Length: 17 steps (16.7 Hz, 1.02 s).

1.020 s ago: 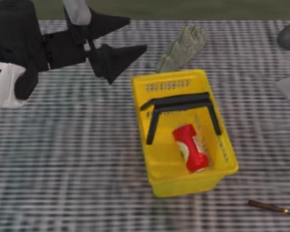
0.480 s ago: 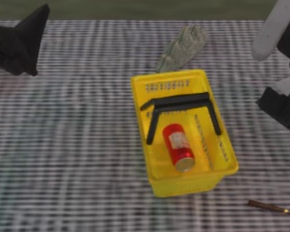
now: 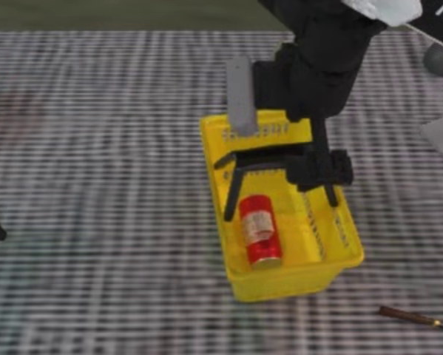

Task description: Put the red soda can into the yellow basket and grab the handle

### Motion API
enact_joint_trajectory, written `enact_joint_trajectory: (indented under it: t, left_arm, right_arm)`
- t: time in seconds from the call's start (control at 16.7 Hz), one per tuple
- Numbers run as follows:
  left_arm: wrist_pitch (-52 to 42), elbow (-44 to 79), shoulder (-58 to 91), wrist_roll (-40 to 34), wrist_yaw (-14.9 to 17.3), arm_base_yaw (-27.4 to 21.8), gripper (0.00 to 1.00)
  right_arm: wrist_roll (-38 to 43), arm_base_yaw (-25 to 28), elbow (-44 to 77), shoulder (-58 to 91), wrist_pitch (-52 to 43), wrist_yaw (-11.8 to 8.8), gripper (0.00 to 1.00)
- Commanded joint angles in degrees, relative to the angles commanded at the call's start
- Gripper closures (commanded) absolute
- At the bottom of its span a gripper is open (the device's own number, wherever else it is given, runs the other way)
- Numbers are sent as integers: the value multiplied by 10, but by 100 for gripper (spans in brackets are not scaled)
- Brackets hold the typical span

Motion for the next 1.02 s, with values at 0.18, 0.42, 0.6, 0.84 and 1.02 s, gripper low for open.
enact_joint_trajectory:
  t: [0.18,0.42,0.6,0.84,1.02]
  left_arm:
    - [-51,-69,-82,11,-49,8,0]
    - [-71,-95,-109,15,-67,10,0]
    - [-71,-95,-109,15,-67,10,0]
    - [-71,-95,-109,15,-67,10,0]
    - [-71,-95,-109,15,-67,10,0]
  right_arm:
    - [-37,24,76,68,-49,2,0]
    - [-50,32,101,90,-65,3,0]
    - [-49,30,101,89,-64,3,0]
    - [-50,32,68,85,-36,3,0]
    - [-49,32,43,82,-15,3,0]
